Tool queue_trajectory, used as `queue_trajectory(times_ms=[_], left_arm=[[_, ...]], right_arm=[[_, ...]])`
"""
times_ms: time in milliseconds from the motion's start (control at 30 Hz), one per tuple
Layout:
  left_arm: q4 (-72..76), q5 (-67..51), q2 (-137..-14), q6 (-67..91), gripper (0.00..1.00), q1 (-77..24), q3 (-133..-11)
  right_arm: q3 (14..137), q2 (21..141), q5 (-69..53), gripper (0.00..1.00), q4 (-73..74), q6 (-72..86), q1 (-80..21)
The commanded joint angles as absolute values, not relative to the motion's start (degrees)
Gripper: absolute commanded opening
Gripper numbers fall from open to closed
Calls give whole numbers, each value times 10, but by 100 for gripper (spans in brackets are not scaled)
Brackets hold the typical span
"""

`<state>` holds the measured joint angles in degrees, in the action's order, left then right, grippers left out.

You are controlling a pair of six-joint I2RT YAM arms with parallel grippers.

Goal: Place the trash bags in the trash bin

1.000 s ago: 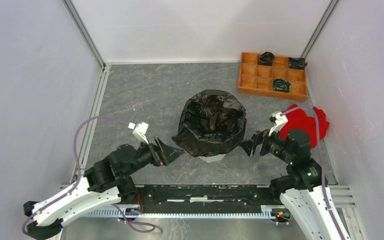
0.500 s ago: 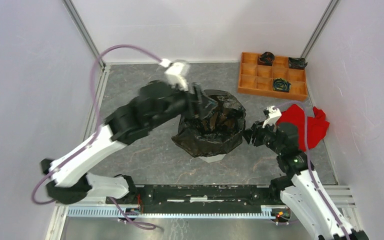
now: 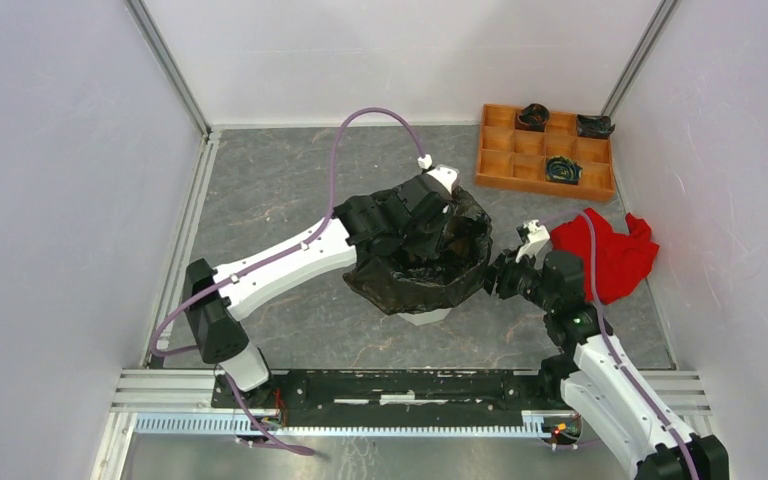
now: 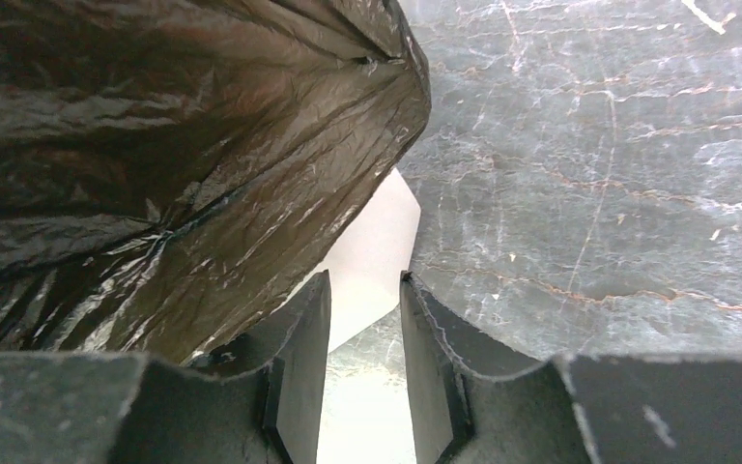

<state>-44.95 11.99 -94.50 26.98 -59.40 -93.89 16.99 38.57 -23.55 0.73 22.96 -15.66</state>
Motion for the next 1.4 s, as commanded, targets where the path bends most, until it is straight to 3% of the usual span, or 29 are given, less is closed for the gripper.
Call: queue_trajectory(times_ms=[0,667,867,1000,1100,1367], left_arm=[[-414,123,-961,268,35,-596,-901],[-214,224,-1003,329,40,-594,-711],[-255,195,-955,308,55,-594,-766],[-295,159,-929,292,63,-594,-828],[-313,132,-904,281,75,-594,-865],[-390,110,-847,242,94,-594,-976]], right_arm=[[181,363,-204,39,18,203,-158],[159,366,-226,38,23,209,-158],[176,392,-224,43,36,183,-157],[207,449,-247,55,34,160,-159],[225,483,-256,63,23,156,-158],[261,551,-246,75,4,129,-168]])
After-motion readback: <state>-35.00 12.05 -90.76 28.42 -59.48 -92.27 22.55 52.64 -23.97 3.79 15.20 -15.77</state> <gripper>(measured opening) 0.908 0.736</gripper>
